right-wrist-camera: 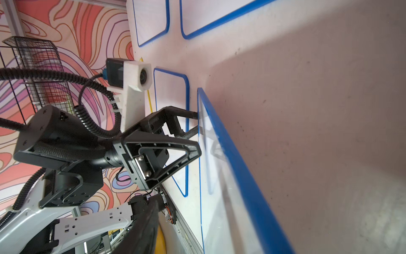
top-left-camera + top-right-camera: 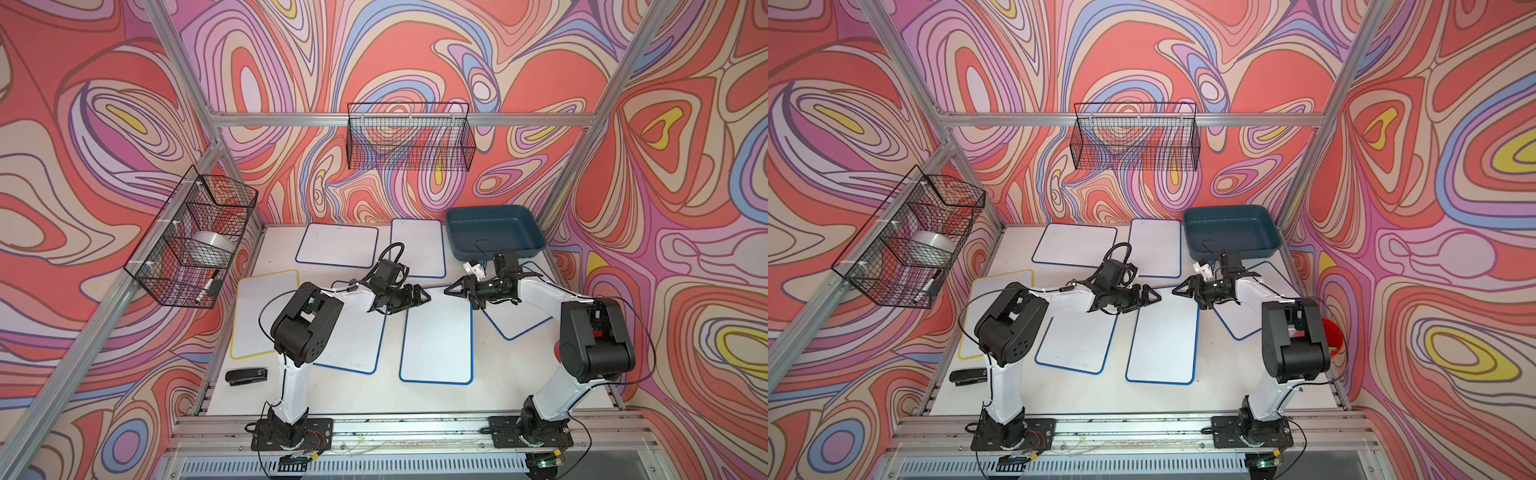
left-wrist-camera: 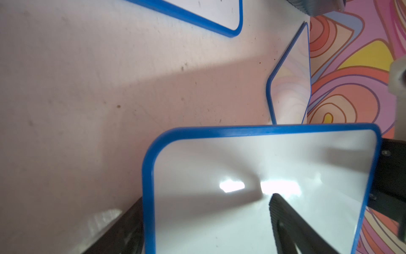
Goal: Put the whiteboard into the storage box
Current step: Pick up the whiteboard at the center of the board.
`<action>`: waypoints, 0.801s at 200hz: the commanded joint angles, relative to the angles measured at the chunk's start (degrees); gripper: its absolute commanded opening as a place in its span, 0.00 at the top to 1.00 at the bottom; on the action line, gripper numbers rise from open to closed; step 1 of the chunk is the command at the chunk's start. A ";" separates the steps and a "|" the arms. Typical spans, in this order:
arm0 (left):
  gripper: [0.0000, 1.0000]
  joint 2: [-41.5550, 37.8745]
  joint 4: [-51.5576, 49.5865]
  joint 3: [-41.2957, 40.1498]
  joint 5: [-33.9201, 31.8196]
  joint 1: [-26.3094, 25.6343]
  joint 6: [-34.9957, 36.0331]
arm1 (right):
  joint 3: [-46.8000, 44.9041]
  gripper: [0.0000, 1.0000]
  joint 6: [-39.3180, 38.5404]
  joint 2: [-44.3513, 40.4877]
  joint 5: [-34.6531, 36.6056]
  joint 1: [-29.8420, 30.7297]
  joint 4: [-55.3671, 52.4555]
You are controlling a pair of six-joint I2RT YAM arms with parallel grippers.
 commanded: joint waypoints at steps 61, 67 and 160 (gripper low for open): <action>0.17 1.13 -0.62 -4.24 -1.19 1.23 -1.64 | 2.46 0.59 -2.03 -5.79 2.68 -0.67 -7.78; 0.17 1.21 -0.43 -4.38 -0.96 1.36 -1.63 | 2.37 0.63 -2.10 -6.04 2.79 -0.71 -8.07; 0.17 -2.40 7.84 -7.01 4.83 4.07 -7.65 | 4.17 1.00 -2.04 -5.53 4.48 -0.99 -7.84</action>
